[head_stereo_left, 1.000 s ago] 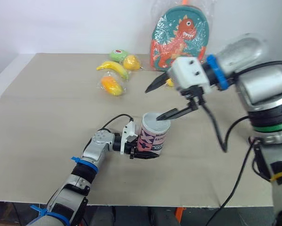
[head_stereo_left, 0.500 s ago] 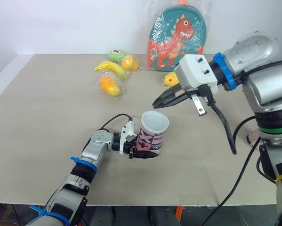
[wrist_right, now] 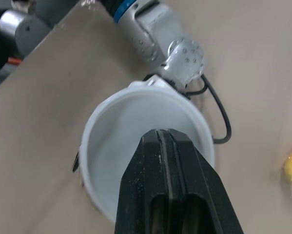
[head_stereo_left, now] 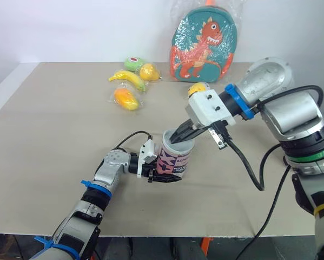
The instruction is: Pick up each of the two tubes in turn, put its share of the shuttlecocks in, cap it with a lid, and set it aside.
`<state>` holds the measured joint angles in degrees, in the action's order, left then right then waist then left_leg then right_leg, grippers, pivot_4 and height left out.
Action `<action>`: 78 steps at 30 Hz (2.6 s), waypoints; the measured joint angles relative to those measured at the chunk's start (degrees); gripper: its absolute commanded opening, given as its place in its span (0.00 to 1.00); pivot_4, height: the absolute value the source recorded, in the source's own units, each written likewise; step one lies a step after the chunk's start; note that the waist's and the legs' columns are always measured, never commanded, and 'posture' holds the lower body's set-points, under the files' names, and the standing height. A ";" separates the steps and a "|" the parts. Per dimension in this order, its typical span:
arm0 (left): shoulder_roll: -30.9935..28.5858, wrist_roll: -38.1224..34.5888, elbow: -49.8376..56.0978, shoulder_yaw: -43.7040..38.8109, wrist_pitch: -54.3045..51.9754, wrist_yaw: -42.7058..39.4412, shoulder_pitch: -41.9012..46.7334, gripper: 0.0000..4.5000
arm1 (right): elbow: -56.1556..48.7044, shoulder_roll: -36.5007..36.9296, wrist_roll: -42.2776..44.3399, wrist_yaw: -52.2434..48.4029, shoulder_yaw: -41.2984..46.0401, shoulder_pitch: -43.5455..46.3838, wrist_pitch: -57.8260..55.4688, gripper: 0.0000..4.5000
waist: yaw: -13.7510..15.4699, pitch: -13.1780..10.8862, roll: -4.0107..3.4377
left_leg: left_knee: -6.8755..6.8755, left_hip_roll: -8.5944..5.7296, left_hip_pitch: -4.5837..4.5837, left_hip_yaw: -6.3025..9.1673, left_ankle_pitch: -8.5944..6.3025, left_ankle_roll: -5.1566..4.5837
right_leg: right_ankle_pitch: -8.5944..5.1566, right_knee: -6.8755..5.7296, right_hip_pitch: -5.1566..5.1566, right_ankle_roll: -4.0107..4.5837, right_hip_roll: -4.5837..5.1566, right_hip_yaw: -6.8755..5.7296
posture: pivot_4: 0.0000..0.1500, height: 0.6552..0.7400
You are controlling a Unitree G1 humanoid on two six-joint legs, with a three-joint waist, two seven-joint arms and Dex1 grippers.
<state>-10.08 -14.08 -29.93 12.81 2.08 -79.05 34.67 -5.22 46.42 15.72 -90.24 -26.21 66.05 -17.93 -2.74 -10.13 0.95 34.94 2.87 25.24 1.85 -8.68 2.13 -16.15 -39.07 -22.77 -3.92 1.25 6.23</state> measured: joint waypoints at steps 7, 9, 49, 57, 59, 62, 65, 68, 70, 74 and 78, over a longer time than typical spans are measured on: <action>0.01 0.13 -0.43 0.01 0.01 0.25 0.00 0.60 | -0.24 0.15 -2.92 0.07 -1.46 -0.13 4.99 0.01 | -0.01 0.09 0.00 | 0.01 0.01 -0.17 0.00 0.00 0.00 | -0.11 0.00 0.17 -0.19 -0.01 0.00 | 1.00 0.94; 0.00 0.14 -0.57 0.01 -0.05 0.34 0.00 0.60 | -0.29 0.15 -3.87 0.12 -1.73 -0.31 6.42 0.01 | -0.02 0.15 0.00 | 0.00 0.01 -0.24 0.00 0.00 0.00 | -0.14 0.00 0.25 -0.25 -0.01 0.00 | 1.00 0.94; -0.38 -0.49 -1.36 -0.31 0.12 -1.66 1.24 1.00 | -26.11 4.72 18.38 24.87 39.93 -46.30 -23.46 0.99 | 0.61 0.57 -0.04 | -0.02 -0.07 -0.13 0.28 -0.19 0.14 | -0.56 0.05 0.36 -0.30 0.05 -0.23 | 1.00 0.94; -5.72 -0.40 -0.17 -0.36 0.00 -3.52 0.84 1.00 | -27.21 3.55 20.07 31.47 43.68 -53.99 -23.43 0.99 | 0.35 0.55 -0.01 | -0.01 -0.06 -0.14 0.31 -0.19 0.14 | -0.56 0.05 0.40 -0.28 0.03 -0.24 | 1.00 0.94; -7.88 0.08 -0.14 -0.73 0.28 -3.41 0.20 1.00 | -27.23 3.55 20.12 32.17 43.98 -55.67 -23.36 0.99 | 0.33 0.55 0.00 | -0.01 -0.06 -0.13 0.31 -0.19 0.14 | -0.56 0.05 0.40 -0.28 0.03 -0.24 | 1.00 0.94; -10.66 0.01 -0.12 -2.09 0.86 -3.39 -0.32 1.00 | -27.35 3.55 20.01 33.21 43.98 -57.49 -22.49 0.99 | 0.32 0.51 0.06 | -0.01 -0.05 -0.14 0.31 -0.19 0.14 | -0.56 0.05 0.40 -0.29 0.03 -0.25 | 1.00 0.94; -14.61 -0.48 0.45 -4.22 0.71 -3.91 -1.39 1.00 | -27.30 3.54 19.43 33.74 43.30 -59.03 -21.40 0.99 | 0.11 0.51 0.06 | -0.01 -0.03 -0.15 0.31 -0.19 0.14 | -0.56 0.05 0.39 -0.28 0.02 -0.25 | 1.00 0.94; -18.67 -4.12 6.06 -6.54 -2.89 -5.74 -4.80 1.00 | -26.93 1.66 17.52 34.75 38.43 -59.60 -19.28 0.99 | 0.02 0.46 0.14 | -0.03 0.04 -0.14 0.30 -0.20 0.15 | -0.58 0.05 0.39 -0.25 -0.01 -0.26 | 1.00 0.94; -20.44 -6.37 9.64 -7.69 -5.90 -6.42 -6.13 1.00 | -26.36 0.35 16.57 35.30 35.27 -59.76 -18.05 0.99 | 0.04 0.44 0.13 | -0.03 0.03 -0.13 0.29 -0.19 0.15 | -0.58 0.04 0.37 -0.25 0.00 -0.26 | 1.00 0.94; -24.83 -10.61 19.31 -10.54 -8.90 -7.72 -11.03 1.00 | -23.87 -1.67 14.34 35.26 30.04 -59.07 -15.56 0.99 | 0.06 0.40 0.21 | -0.03 0.05 -0.14 0.28 -0.20 0.15 | -0.58 0.06 0.39 -0.24 0.02 -0.26 | 1.00 0.94; -29.37 -15.89 30.65 -13.66 -15.05 -6.57 -16.06 1.00 | -18.96 -4.70 12.06 33.97 23.88 -54.94 -12.76 0.99 | -0.01 0.31 0.30 | -0.03 0.12 -0.17 0.27 -0.19 0.15 | -0.57 0.05 0.38 -0.19 -0.01 -0.28 | 1.00 0.94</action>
<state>-39.45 -29.97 0.72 -0.84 -12.98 -85.62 18.61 -24.18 41.71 27.78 -56.27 -2.33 11.11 -30.70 -2.75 -9.82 1.25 34.92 2.98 25.08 2.12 -8.88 2.28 -16.71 -39.02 -22.39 -4.11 1.23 5.94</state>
